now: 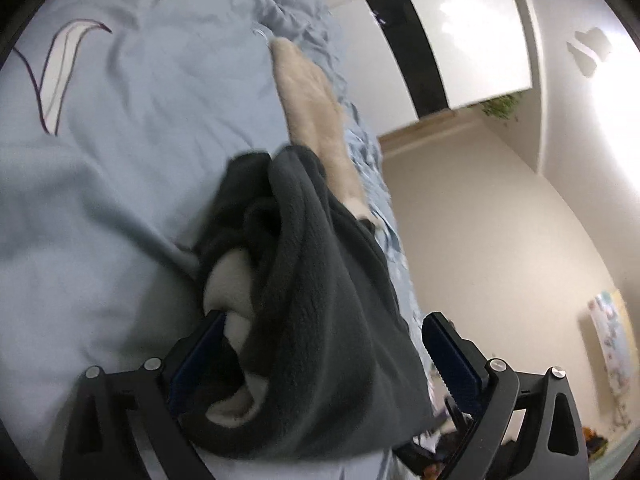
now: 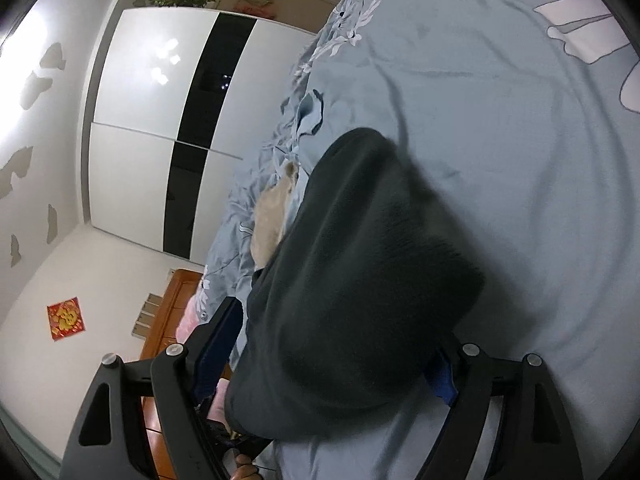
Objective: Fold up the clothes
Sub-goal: 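Grip the folded jacket bundle with both tools and lift it off the bed, then carry the jacket bundle with both tools toward the stack of folded clothes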
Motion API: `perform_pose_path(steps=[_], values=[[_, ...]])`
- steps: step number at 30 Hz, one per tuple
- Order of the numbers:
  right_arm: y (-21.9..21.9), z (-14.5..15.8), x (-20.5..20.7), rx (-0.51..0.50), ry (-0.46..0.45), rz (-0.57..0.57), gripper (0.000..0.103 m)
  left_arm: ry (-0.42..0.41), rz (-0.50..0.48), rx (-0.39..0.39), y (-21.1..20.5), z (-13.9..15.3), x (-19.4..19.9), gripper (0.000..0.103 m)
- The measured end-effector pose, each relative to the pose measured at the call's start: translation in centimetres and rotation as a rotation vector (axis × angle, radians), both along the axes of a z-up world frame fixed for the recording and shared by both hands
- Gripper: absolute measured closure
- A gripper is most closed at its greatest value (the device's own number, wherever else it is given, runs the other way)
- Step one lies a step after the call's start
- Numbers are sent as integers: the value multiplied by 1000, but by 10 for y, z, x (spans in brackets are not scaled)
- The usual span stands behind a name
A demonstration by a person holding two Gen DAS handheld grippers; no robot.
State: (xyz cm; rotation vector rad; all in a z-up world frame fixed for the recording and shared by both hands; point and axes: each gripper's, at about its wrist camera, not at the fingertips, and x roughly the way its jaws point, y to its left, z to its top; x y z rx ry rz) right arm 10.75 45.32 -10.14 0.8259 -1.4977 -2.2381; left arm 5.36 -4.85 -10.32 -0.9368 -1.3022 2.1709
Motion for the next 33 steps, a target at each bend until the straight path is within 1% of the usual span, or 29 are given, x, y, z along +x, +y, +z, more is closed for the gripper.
perform_pose_path(steps=[1,4,7,9,11,12,14,15,16,17,18,19,20,21,23,26,29,33], values=[[-2,1,2,-3,12,3,20,-3,-11,3,0,-3,6,5],[-9,-1,2,8,26,21,20,16,13,35,-5,-7,15,5],[-13,-4,-13,66,-17,28,20,-7,30,27,-4,-4,3,5],[-12,-3,-23,67,-36,21,20,-9,49,19,-5,-2,-4,5],[-10,-5,-34,81,-53,25,20,-13,62,30,-6,-4,-8,5],[-10,-7,-38,86,-64,24,20,-18,69,25,-5,-4,-8,8],[-13,-6,-38,103,-76,14,20,-36,88,-16,-4,-4,-7,21],[-15,-4,-36,116,-80,12,22,-51,100,-25,-6,-6,-6,36],[-18,-1,-34,130,-84,10,24,-66,112,-35,-8,-8,-4,43],[-21,2,-31,151,-98,5,36,-78,120,-39,-10,-10,-2,47],[-22,3,-29,162,-114,0,45,-83,121,-39,-12,-12,2,53],[-21,5,-27,165,-128,-3,47,-83,121,-46,-12,-11,5,57],[-21,6,-26,167,-142,-7,55,-76,117,-63,-10,-5,7,59],[-21,9,-25,164,-151,-7,59,-70,113,-81,-9,1,8,62],[-23,21,-20,172,-139,3,62,-39,95,-97,-7,16,10,64],[-30,47,-9,196,-94,35,64,20,72,-123,-10,48,20,65],[-37,75,6,212,-48,73,64,69,37,-121,-22,77,35,66],[-54,106,24,232,-3,104,65,97,-10,-139,-41,111,43,66]])
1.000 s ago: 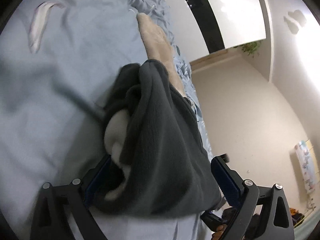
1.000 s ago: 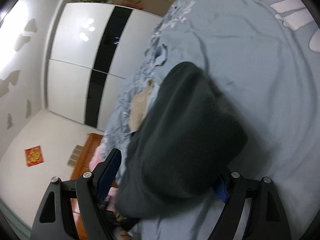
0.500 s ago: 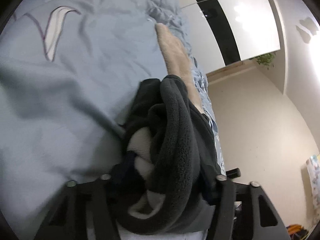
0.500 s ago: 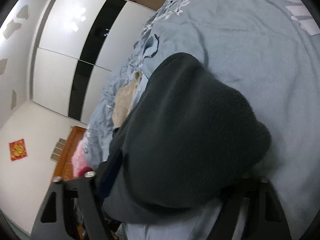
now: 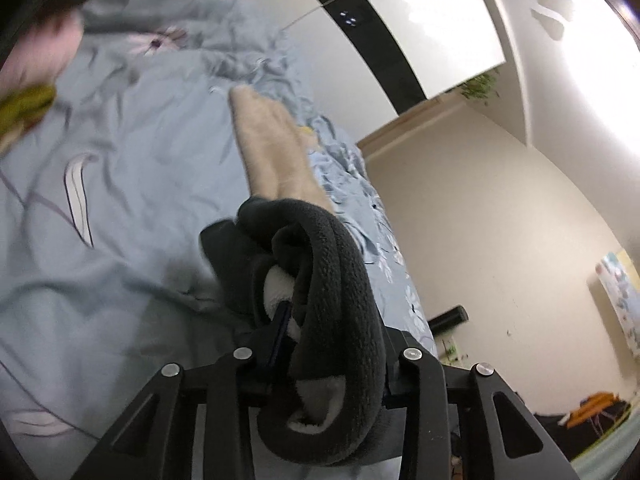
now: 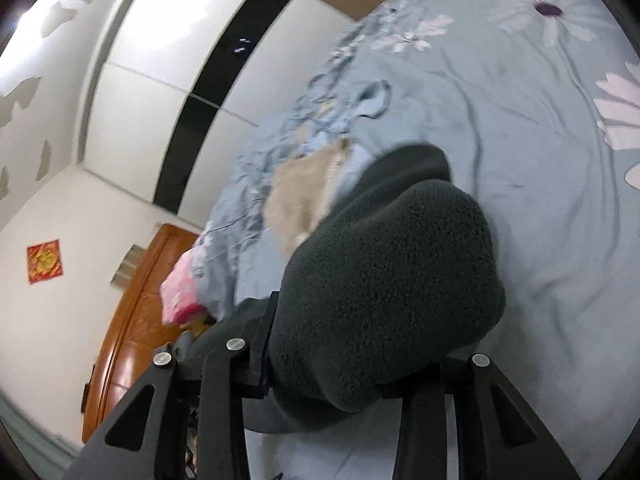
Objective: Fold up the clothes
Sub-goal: 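Carry the jacket bundle with both tools toward the stack of folded clothes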
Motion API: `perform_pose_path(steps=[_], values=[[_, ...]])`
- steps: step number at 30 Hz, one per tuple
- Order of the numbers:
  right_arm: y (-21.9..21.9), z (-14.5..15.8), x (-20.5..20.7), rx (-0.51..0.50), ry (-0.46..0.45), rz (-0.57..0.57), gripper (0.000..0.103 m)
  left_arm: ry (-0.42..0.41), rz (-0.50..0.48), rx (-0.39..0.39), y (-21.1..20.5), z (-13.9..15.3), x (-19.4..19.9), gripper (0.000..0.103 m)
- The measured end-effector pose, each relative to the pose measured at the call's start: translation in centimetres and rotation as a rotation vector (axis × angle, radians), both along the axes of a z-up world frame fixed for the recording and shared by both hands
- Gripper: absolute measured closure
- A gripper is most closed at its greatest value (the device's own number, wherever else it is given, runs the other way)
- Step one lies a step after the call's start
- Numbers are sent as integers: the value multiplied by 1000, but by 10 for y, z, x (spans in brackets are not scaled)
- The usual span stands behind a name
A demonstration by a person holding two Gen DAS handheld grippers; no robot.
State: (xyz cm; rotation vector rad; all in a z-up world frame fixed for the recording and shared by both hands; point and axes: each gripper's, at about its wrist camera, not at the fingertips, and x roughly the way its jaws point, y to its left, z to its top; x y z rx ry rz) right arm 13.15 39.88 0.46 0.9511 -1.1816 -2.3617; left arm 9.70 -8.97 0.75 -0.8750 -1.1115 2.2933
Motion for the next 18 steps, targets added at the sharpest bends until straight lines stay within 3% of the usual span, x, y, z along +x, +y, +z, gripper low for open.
perform_pose_path(steps=[9,13,18], values=[[-81,70,-16,33,89,79,65,149,-19,-21,-75,103,-15,67],[-148,119,-38,17,186,154,65,288,33,-40,-150,166,-2,67],[-268,181,-74,-64,329,289,65,452,174,-152,-267,240,40,67]])
